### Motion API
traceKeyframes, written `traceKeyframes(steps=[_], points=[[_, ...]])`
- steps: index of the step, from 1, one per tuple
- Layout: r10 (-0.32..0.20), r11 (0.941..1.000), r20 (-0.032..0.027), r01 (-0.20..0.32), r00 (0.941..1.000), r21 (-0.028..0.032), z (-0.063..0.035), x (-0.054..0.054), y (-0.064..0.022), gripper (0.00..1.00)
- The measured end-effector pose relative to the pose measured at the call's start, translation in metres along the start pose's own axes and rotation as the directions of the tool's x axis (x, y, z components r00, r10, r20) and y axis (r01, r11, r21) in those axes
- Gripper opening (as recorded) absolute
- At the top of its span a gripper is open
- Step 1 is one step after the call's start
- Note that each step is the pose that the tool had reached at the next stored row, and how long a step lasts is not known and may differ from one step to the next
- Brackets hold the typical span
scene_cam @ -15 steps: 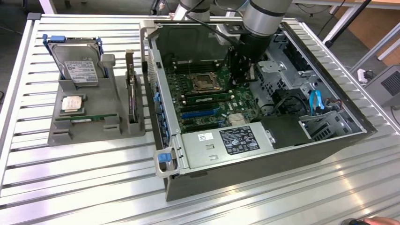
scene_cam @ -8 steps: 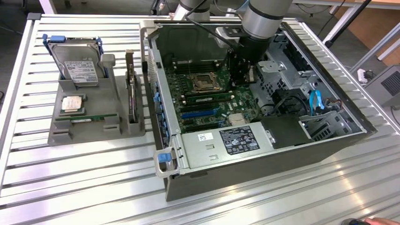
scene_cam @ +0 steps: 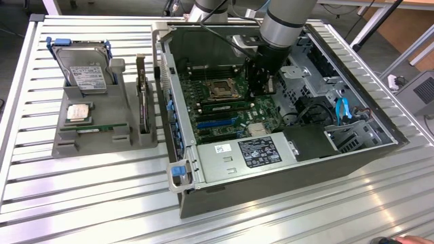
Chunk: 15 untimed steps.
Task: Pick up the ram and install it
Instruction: 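Press down the ram until it locks into place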
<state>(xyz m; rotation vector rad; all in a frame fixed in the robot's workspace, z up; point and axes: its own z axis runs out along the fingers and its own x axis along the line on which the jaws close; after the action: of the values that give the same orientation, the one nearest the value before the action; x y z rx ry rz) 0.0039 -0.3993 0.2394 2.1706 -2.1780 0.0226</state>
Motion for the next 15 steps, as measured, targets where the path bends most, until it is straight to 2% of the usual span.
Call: traceKeyframes(steps=[5,15], points=[[0.000,1.0000,-0.0045,0.000,1.0000,0.0008,0.0040,-0.0002,-0.0002,0.11],[0.000,1.0000,-0.0049,0.000,1.0000,0.0012,0.0068,-0.0004,-0.0003,0.11]])
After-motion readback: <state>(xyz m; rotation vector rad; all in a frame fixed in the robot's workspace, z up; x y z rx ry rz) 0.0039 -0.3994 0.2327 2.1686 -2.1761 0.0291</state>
